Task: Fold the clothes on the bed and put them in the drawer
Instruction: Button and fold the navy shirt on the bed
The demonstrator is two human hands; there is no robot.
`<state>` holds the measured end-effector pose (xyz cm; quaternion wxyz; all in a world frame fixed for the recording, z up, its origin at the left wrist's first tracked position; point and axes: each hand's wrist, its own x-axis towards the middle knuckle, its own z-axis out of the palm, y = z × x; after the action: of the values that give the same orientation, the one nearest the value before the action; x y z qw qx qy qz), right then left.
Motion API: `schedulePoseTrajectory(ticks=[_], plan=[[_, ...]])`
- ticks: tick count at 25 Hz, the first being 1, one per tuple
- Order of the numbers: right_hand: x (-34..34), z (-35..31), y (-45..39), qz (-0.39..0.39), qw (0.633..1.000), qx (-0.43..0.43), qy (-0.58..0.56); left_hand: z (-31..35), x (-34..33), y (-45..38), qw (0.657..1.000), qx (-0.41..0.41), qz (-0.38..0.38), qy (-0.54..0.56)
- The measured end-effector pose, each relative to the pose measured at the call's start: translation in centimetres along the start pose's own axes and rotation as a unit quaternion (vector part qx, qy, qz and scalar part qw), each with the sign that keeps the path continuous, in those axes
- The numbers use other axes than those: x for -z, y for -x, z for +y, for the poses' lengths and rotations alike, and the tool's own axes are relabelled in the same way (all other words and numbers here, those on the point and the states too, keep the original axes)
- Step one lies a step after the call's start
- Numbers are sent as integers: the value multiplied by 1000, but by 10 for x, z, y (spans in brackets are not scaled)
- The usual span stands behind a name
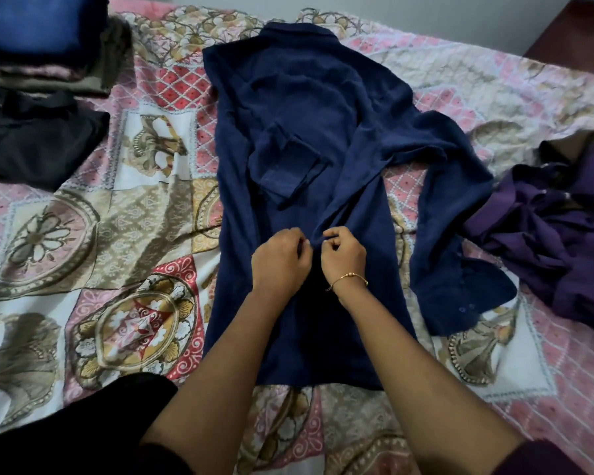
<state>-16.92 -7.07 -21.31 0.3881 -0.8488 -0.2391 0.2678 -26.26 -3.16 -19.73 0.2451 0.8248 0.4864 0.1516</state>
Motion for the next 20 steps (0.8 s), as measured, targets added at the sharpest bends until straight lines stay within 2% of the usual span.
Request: schedulePoseTrajectory(ticks=[6, 10, 13, 15, 17, 20], plan=[[14, 2, -52, 37, 999, -24, -5, 20, -22, -57, 996, -82, -1, -17], [18, -6, -102, 135, 990, -45, 8, 24, -31, -110, 987, -157, -4, -22], [30, -11, -152, 189, 975, -115, 8, 33, -38, -153, 975, -221, -35, -14], [43, -13, -180, 203, 957, -190, -80, 42, -44, -173, 964, -241, -110, -28], [52, -13, -198, 216, 928, -236, -190, 49, -53, -191, 946, -254, -179, -93], [61, -16, -229, 252, 874, -215, -357, 48, -65, -211, 918, -256, -246, -176]])
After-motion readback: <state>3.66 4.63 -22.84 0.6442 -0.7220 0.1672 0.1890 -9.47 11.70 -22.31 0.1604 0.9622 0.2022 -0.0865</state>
